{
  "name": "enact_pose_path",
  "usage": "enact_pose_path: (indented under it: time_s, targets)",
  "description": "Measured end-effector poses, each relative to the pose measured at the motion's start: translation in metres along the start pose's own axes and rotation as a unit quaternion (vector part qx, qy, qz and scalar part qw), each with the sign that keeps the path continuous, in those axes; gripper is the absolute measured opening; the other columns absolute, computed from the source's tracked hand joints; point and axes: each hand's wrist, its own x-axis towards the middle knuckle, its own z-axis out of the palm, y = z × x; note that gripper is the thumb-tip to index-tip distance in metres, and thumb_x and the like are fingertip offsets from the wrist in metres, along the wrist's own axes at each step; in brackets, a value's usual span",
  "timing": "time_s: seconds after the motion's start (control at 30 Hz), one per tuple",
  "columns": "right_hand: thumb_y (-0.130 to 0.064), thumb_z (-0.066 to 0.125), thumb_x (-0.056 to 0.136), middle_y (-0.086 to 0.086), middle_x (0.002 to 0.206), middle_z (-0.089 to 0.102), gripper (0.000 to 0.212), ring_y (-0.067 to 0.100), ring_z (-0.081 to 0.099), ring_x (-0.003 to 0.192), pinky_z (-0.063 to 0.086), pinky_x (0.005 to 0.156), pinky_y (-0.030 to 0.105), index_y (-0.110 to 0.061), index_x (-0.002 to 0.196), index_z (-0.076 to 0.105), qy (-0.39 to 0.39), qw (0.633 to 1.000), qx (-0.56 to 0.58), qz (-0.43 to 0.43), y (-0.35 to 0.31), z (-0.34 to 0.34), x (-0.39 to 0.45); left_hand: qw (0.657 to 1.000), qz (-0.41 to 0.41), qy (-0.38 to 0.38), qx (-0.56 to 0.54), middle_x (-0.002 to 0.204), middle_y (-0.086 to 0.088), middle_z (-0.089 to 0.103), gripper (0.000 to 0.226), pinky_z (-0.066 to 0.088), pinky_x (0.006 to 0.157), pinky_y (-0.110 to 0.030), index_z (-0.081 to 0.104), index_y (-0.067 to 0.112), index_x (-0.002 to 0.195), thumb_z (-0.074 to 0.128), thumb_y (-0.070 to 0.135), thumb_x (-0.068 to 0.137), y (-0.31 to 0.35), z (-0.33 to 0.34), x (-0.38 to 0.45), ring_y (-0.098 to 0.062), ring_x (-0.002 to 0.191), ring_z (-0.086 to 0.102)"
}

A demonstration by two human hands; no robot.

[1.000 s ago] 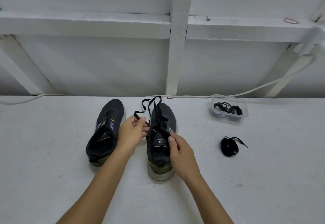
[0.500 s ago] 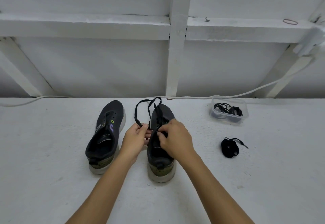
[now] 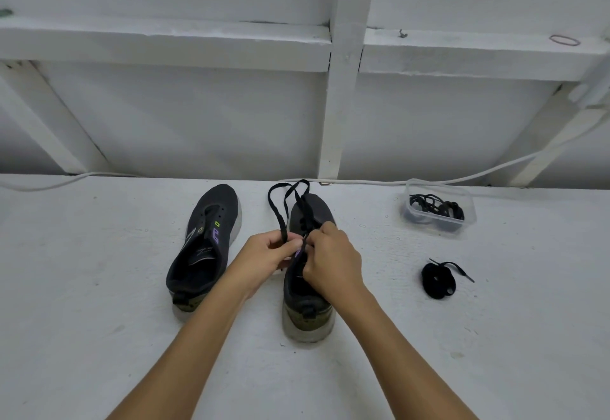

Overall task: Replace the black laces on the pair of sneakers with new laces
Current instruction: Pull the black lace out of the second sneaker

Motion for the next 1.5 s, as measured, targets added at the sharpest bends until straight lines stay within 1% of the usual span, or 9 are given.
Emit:
enact_pose_path:
  time_s: [0.23, 0.43, 0.57, 0.73, 0.97, 1.13, 1.23, 1.37, 1.5]
  targets:
    - [-0.021, 0.057, 0.094, 0.002, 0.11, 0.048, 0.014, 0.023, 0.049, 0.101, 0.035, 0.066, 0.03, -0.012, 0.104, 0.06, 0.002, 1.0, 0.002, 0.027, -0.008, -0.001, 0.001, 0.999, -0.007, -0.019, 0.026, 0.086, -0.004, 0.072, 0.011, 0.059, 0.085, -0.028, 0.074, 0.008, 0.101, 0.066, 0.013, 0.095, 0.008, -0.003, -0.001, -0.008, 0.081, 0.067]
    - [-0.017, 0.058, 0.091, -0.002, 0.102, 0.042, 0.003, 0.018, 0.039, 0.091, 0.031, 0.06, 0.028, -0.017, 0.092, 0.055, 0.006, 0.998, 0.042, 0.046, -0.006, 0.003, 0.001, 0.998, -0.013, -0.027, 0.056, 0.094, -0.011, 0.075, 0.009, 0.058, 0.092, -0.039, 0.075, 0.01, 0.097, 0.068, 0.013, 0.093, 0.01, -0.005, 0.002, -0.014, 0.084, 0.067]
    - [-0.015, 0.057, 0.091, -0.004, 0.1, 0.043, 0.013, 0.021, 0.048, 0.095, 0.035, 0.062, 0.03, -0.019, 0.082, 0.05, 0.017, 0.993, 0.093, 0.067, -0.005, 0.009, 0.002, 0.998, -0.014, -0.03, 0.049, 0.098, -0.013, 0.074, 0.01, 0.059, 0.088, -0.033, 0.075, 0.01, 0.099, 0.067, 0.015, 0.094, 0.009, -0.005, 0.001, -0.015, 0.087, 0.068]
    - [-0.023, 0.057, 0.099, -0.003, 0.103, 0.046, 0.012, 0.02, 0.051, 0.099, 0.042, 0.07, 0.031, -0.016, 0.093, 0.064, 0.014, 0.992, 0.112, 0.048, 0.001, 0.013, 0.005, 0.996, 0.002, -0.027, 0.084, 0.097, -0.003, 0.077, 0.018, 0.057, 0.093, -0.036, 0.073, 0.019, 0.098, 0.056, 0.012, 0.1, 0.009, -0.01, 0.002, -0.02, 0.1, 0.071]
    - [-0.026, 0.059, 0.097, -0.003, 0.098, 0.055, 0.013, 0.015, 0.054, 0.097, 0.04, 0.074, 0.024, -0.019, 0.09, 0.068, 0.024, 0.983, 0.18, 0.014, 0.012, 0.019, 0.003, 0.987, 0.033, 0.057, 0.143, 0.09, 0.001, 0.077, 0.016, 0.057, 0.09, -0.041, 0.074, 0.02, 0.094, 0.059, 0.019, 0.098, 0.001, -0.002, -0.001, -0.015, 0.083, 0.073]
    - [-0.031, 0.06, 0.095, -0.006, 0.096, 0.052, 0.014, 0.015, 0.054, 0.093, 0.051, 0.075, 0.037, -0.025, 0.083, 0.058, 0.026, 0.985, 0.17, 0.013, 0.013, 0.015, 0.002, 0.983, 0.042, 0.049, 0.174, 0.088, 0.004, 0.076, 0.017, 0.057, 0.091, -0.045, 0.075, 0.027, 0.092, 0.059, 0.022, 0.097, 0.001, -0.005, -0.001, -0.017, 0.087, 0.073]
    - [-0.029, 0.057, 0.095, -0.007, 0.095, 0.048, 0.014, 0.017, 0.051, 0.097, 0.051, 0.075, 0.04, -0.023, 0.082, 0.054, 0.024, 0.988, 0.152, 0.016, 0.009, 0.015, 0.002, 0.975, 0.06, 0.049, 0.208, 0.085, 0.008, 0.075, 0.015, 0.058, 0.087, -0.038, 0.072, 0.029, 0.093, 0.058, 0.023, 0.098, -0.001, -0.001, -0.001, -0.01, 0.083, 0.071]
    - [-0.022, 0.053, 0.094, -0.005, 0.092, 0.046, 0.014, 0.017, 0.045, 0.093, 0.045, 0.069, 0.037, -0.019, 0.081, 0.048, 0.039, 0.992, 0.121, -0.017, 0.008, 0.017, 0.002, 0.951, 0.106, 0.072, 0.28, 0.079, 0.018, 0.067, 0.011, 0.046, 0.068, -0.013, 0.068, 0.028, 0.093, 0.059, 0.023, 0.097, 0.001, 0.004, -0.004, 0.005, 0.072, 0.061]
    - [-0.02, 0.053, 0.095, -0.007, 0.091, 0.046, 0.014, 0.015, 0.044, 0.09, 0.04, 0.067, 0.034, -0.021, 0.082, 0.048, 0.035, 0.992, 0.114, -0.036, 0.013, 0.018, 0.003, 0.967, 0.09, 0.052, 0.231, 0.082, 0.01, 0.071, 0.011, 0.059, 0.078, -0.029, 0.07, 0.025, 0.093, 0.06, 0.022, 0.097, 0.0, 0.001, -0.002, -0.011, 0.079, 0.068]
